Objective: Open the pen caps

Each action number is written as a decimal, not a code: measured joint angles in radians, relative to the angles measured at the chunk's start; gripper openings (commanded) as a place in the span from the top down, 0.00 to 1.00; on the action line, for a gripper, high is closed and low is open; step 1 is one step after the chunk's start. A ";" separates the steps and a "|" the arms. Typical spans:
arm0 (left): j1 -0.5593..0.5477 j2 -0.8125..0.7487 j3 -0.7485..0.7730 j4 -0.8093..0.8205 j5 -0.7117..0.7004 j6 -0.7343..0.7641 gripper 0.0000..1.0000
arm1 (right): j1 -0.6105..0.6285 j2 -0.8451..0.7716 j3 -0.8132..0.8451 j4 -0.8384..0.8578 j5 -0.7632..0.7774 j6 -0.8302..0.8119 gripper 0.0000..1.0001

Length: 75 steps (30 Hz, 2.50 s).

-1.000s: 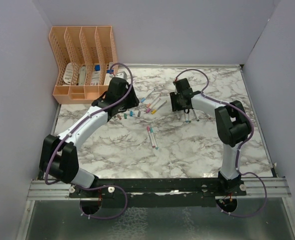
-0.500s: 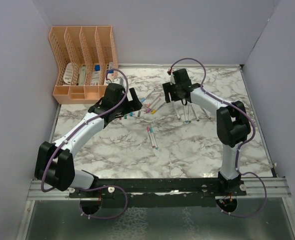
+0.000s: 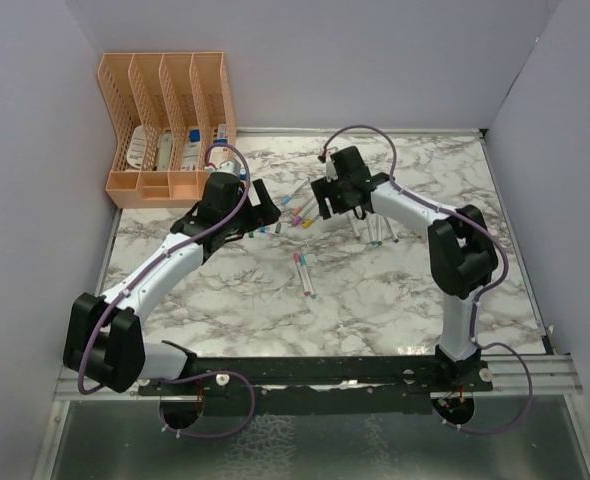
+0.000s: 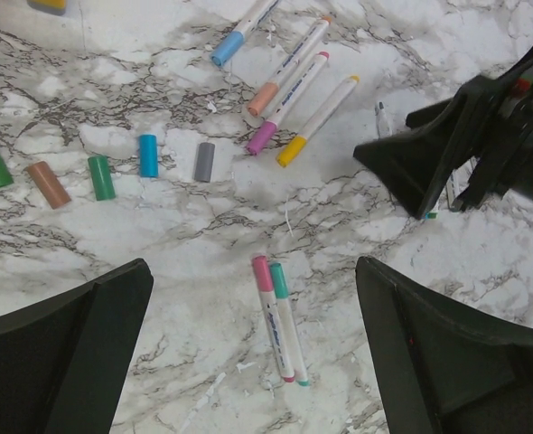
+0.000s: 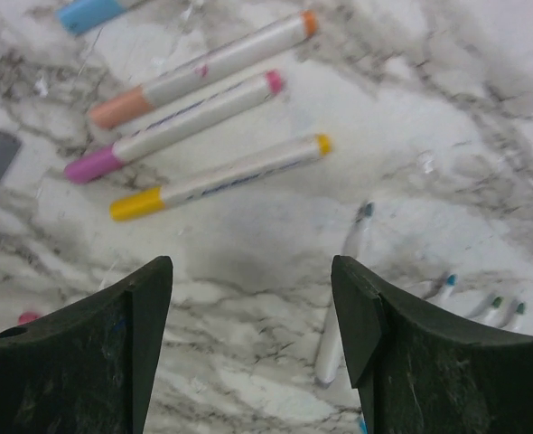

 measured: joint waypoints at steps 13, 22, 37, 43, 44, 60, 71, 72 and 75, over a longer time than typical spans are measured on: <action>0.002 -0.019 -0.034 0.014 0.000 -0.012 0.02 | 0.273 -0.172 -0.272 -0.013 0.023 0.100 0.30; 0.002 -0.024 -0.040 0.015 0.000 -0.014 0.02 | 0.286 -0.185 -0.327 -0.012 0.055 0.148 0.31; 0.006 -0.024 -0.051 0.020 0.000 -0.014 0.02 | 0.311 -0.184 -0.337 -0.005 0.061 0.171 0.31; 0.008 -0.025 -0.053 0.021 0.000 -0.014 0.02 | 0.316 -0.177 -0.337 -0.005 0.070 0.175 0.32; 0.008 -0.025 -0.053 0.022 0.000 -0.014 0.02 | 0.317 -0.174 -0.337 -0.005 0.072 0.175 0.32; 0.019 -0.025 -0.058 0.032 0.002 -0.014 0.02 | 0.328 -0.155 -0.349 -0.003 0.077 0.190 0.36; 0.020 -0.025 -0.063 0.034 0.005 -0.018 0.02 | 0.329 -0.155 -0.378 0.021 0.096 0.195 0.60; 0.020 -0.025 -0.063 0.034 0.005 -0.019 0.02 | 0.329 -0.157 -0.381 0.026 0.098 0.195 0.64; 0.020 -0.025 -0.063 0.034 0.007 -0.021 0.02 | 0.329 -0.164 -0.393 0.038 0.100 0.195 0.74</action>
